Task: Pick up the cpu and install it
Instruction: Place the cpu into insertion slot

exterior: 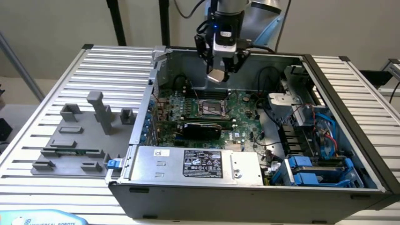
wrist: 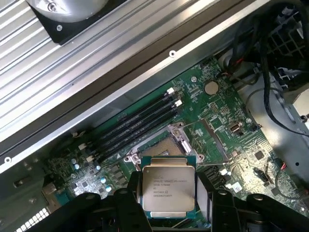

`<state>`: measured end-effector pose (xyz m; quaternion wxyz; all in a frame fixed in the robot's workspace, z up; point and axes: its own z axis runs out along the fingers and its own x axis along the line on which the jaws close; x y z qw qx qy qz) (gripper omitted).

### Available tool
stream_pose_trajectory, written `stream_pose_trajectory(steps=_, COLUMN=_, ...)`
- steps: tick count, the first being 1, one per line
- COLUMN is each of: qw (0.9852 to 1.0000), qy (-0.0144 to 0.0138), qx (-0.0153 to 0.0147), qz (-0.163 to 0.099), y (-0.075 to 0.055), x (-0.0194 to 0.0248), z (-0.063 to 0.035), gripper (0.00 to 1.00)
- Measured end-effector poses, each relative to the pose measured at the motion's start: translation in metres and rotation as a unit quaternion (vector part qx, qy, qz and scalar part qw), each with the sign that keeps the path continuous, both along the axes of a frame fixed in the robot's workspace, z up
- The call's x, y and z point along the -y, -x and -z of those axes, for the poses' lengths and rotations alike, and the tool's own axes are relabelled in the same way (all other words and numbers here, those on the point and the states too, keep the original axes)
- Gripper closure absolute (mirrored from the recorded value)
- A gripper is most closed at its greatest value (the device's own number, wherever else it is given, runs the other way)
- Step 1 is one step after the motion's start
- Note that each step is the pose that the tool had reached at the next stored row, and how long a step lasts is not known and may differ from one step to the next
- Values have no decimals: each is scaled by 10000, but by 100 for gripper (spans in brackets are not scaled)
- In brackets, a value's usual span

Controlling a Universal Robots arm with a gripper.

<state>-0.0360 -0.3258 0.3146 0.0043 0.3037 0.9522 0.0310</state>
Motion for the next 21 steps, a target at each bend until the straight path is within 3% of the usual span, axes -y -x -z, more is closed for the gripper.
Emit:
stream_pose_trajectory(steps=4, qw=9994, qy=0, qx=-4, qz=359, y=0, x=0, z=27, gripper=45)
stream_pose_trajectory(steps=8, qw=9974, qy=0, qx=-9, qz=722, y=0, x=0, z=54, gripper=45)
stream_pose_trajectory(steps=12, qw=9941, qy=0, qx=-14, qz=1085, y=0, x=0, z=82, gripper=45)
stream_pose_trajectory(steps=15, qw=9908, qy=0, qx=-18, qz=1353, y=0, x=0, z=102, gripper=45)
stream_pose_trajectory(steps=18, qw=9867, qy=0, qx=-22, qz=1627, y=0, x=0, z=124, gripper=45)
stream_pose_trajectory(steps=19, qw=9801, qy=0, qx=-27, qz=1984, y=0, x=0, z=151, gripper=45)
stream_pose_trajectory(steps=20, qw=9760, qy=0, qx=-27, qz=2176, y=0, x=0, z=166, gripper=45)
stream_pose_trajectory(steps=21, qw=9739, qy=0, qx=-28, qz=2269, y=0, x=0, z=173, gripper=45)
